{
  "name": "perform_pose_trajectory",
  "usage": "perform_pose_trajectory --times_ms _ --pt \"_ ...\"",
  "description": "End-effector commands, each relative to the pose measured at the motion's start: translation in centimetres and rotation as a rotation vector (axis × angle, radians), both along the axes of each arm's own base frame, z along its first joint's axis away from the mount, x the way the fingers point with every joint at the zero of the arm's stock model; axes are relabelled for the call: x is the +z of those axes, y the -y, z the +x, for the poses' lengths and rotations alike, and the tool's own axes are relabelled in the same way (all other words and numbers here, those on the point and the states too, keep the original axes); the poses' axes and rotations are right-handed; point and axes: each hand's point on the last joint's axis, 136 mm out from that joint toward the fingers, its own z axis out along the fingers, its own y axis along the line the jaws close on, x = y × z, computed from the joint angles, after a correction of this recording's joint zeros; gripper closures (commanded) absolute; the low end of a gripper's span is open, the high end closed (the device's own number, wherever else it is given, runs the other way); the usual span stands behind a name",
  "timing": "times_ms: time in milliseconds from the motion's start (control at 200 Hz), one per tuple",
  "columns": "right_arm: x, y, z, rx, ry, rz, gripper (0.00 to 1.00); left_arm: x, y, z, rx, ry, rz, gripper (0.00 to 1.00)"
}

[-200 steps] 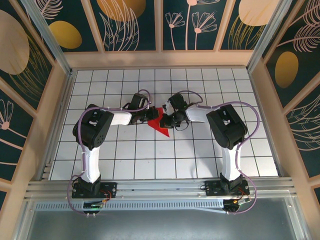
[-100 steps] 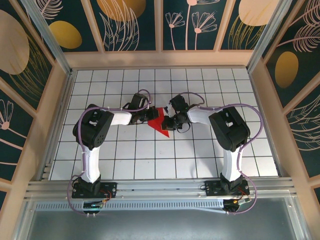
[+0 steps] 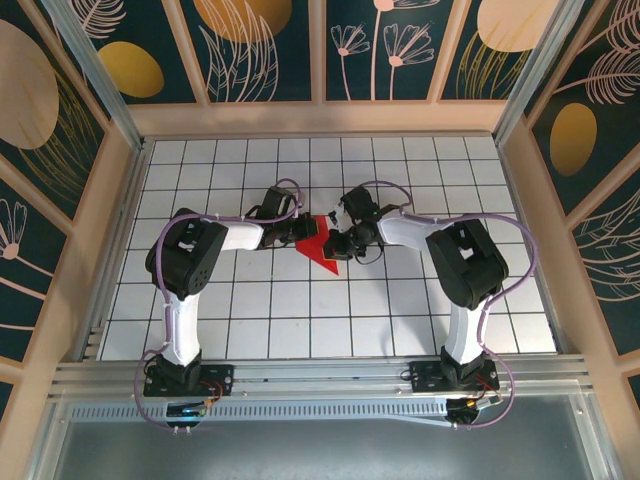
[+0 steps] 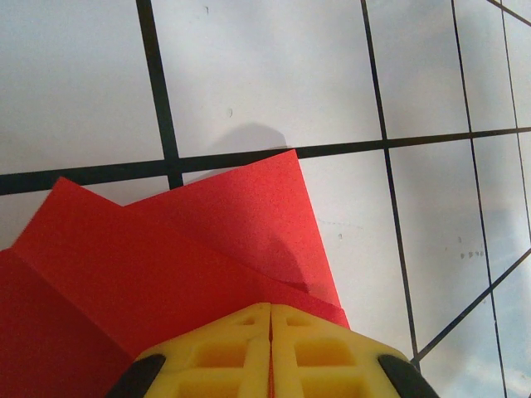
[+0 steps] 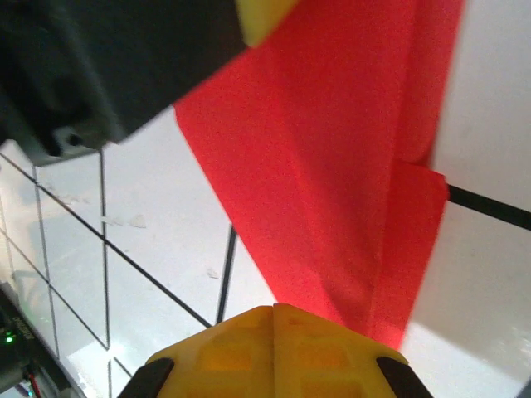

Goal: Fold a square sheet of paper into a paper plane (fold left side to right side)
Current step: Fourth fold the wing at the center of the table.

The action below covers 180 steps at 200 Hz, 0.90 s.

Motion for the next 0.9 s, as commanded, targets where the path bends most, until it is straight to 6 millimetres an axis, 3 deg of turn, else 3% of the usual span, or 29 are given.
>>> perform_pose_trajectory --times_ms 0,210,430,896 --pt "1.3 -1.4 0.4 0.006 0.020 0.052 1.00 -3.6 -1.5 -1.1 0.033 -0.087 0.080 0.92" --pt "-0.4 -0.9 1.1 -0.021 0.027 0.009 1.00 -3.6 -1.5 -1.1 0.031 -0.090 0.077 0.92" --pt "-1.6 -0.4 0.2 -0.006 -0.004 -0.016 1.00 -3.8 -1.5 -1.2 0.031 -0.093 0.080 0.92" --pt "-1.9 -0.1 -1.0 0.012 -0.017 -0.032 1.00 -4.1 -1.5 -1.3 0.031 -0.100 0.088 0.92"
